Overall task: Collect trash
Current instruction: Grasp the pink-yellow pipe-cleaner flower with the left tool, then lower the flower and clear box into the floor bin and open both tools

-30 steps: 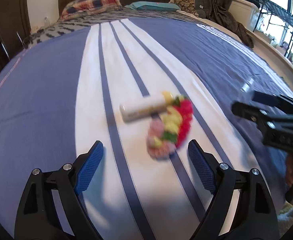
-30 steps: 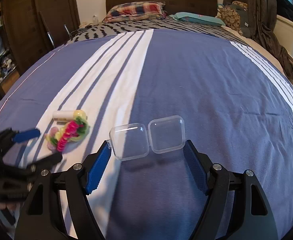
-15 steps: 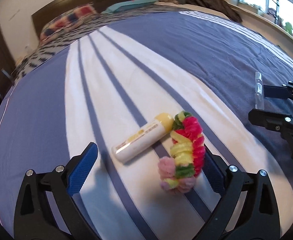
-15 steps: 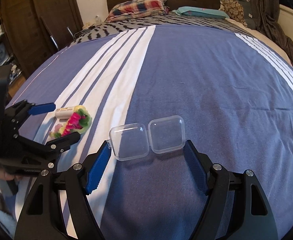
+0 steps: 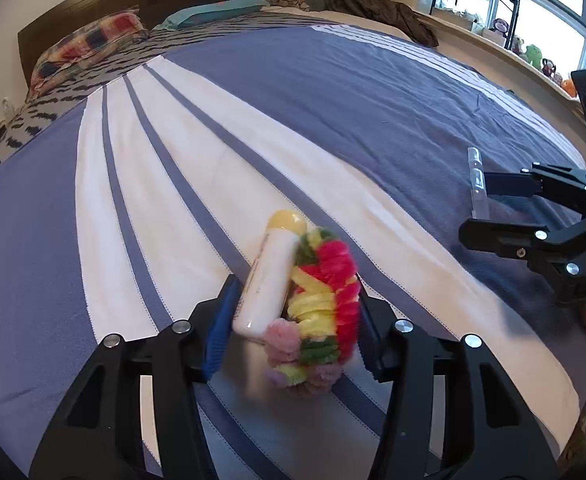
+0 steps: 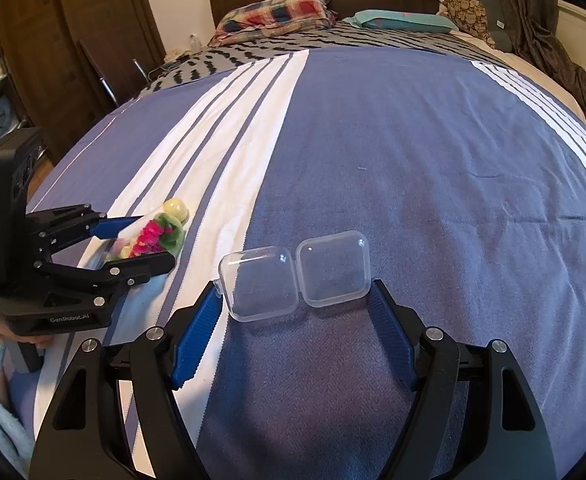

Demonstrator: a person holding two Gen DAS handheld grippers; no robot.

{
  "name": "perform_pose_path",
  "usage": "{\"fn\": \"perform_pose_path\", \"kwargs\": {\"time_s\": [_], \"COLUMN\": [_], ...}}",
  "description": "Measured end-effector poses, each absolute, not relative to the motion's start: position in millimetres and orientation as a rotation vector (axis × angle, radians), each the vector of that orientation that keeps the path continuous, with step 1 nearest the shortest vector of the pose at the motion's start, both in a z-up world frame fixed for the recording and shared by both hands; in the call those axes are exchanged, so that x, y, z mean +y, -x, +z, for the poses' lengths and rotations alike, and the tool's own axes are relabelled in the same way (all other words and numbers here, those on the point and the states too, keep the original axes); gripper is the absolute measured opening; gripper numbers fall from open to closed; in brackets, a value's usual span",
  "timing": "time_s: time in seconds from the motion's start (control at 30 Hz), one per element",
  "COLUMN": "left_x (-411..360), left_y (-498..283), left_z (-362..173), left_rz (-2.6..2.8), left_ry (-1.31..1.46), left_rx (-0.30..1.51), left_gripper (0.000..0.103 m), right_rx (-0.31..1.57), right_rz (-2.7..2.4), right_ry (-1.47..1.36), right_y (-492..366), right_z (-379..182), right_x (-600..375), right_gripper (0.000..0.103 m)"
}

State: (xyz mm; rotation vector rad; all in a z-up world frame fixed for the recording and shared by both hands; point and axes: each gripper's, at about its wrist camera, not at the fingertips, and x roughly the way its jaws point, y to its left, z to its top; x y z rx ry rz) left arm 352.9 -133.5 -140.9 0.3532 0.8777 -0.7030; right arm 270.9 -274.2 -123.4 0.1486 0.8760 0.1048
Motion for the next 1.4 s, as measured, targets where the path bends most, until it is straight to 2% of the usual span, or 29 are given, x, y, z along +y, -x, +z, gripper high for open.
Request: {"fn": "perform_pose_path", "kwargs": {"time_s": [0.07,0.2,0.33,0.87,1.4], "left_x": [-134.6,-137.5,-135.0,-96.7,-59.7], "left_y": [-350.4,-344.2,-337.2,-232.0,-91.2], "left_z": [-140.4,-139.8,-137.1,-134.9,-120.3], "left_rz": [-0.711,-0.678,-0.643,-0.523,-0.542], "left_ry": [-0.348,-0.355,-0.327,-0.258,-0.149], "left_rx": [0.879,0.865,0.865,0.909,0.875], "left_gripper": [0.041,0.039,0.031,0.024,0.024], "right_rx": [0.874,0.871,0.864,0.860,0.827], "right_rz": [0.101,0.099,0.102,0.141,0.122], "right_ry": [-0.150,-0.143,-0.136,-0.111,-0.082], "right_y": [-270.0,-266.2,-257.1,-158.8,-42.0], "right_z": [-122.9,-121.6,-118.8,-100.1,-90.3], "right_x": [-274.3,-272.5,-268.8,-237.1,-209.3], "right_gripper": [0.075,0.075,0.075,0.075,0.075]}}
